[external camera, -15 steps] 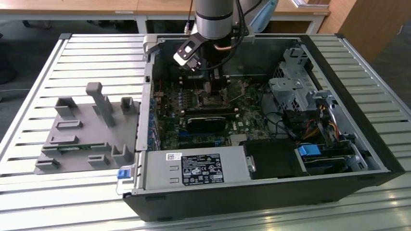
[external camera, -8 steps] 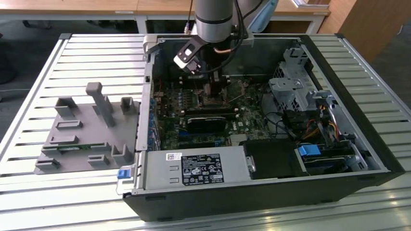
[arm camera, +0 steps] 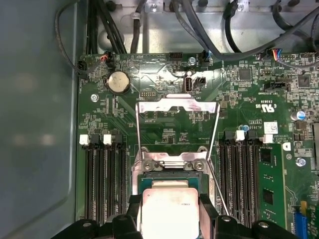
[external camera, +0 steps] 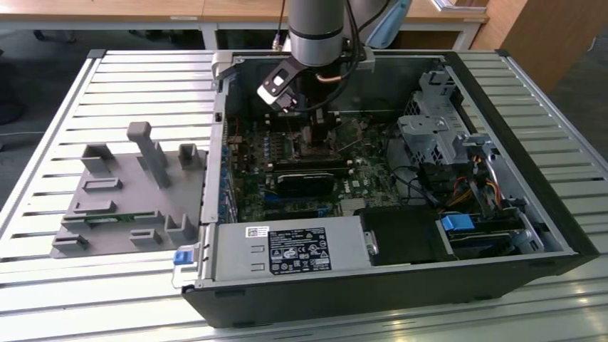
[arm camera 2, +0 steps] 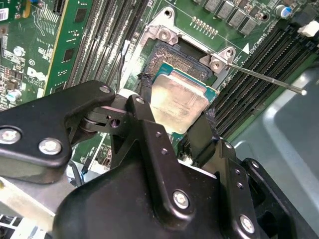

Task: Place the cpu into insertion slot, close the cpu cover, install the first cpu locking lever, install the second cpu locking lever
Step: 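Place the cpu into insertion slot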

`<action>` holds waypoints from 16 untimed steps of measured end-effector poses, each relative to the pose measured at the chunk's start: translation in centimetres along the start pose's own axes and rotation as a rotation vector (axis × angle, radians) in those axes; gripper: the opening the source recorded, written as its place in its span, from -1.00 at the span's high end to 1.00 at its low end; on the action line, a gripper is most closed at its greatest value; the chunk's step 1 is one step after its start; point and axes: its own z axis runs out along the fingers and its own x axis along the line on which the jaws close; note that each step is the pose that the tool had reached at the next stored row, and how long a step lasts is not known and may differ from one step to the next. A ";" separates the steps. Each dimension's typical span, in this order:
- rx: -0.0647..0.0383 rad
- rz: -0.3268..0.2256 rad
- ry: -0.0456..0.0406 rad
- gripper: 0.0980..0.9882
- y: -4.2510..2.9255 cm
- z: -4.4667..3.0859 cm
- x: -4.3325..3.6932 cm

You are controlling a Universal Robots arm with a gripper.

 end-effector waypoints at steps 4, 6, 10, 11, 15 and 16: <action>0.001 0.000 -0.0002 0.00 -0.03 0.33 0.00; 0.001 0.000 -0.0002 0.00 -0.06 0.60 0.00; 0.001 0.001 -0.0005 0.00 -0.15 0.96 -0.01; 0.001 0.001 -0.0006 0.00 -0.16 1.04 -0.01; 0.003 -0.002 -0.0005 0.00 -0.21 1.47 -0.03; 0.004 -0.003 -0.0005 0.00 -0.21 1.53 -0.05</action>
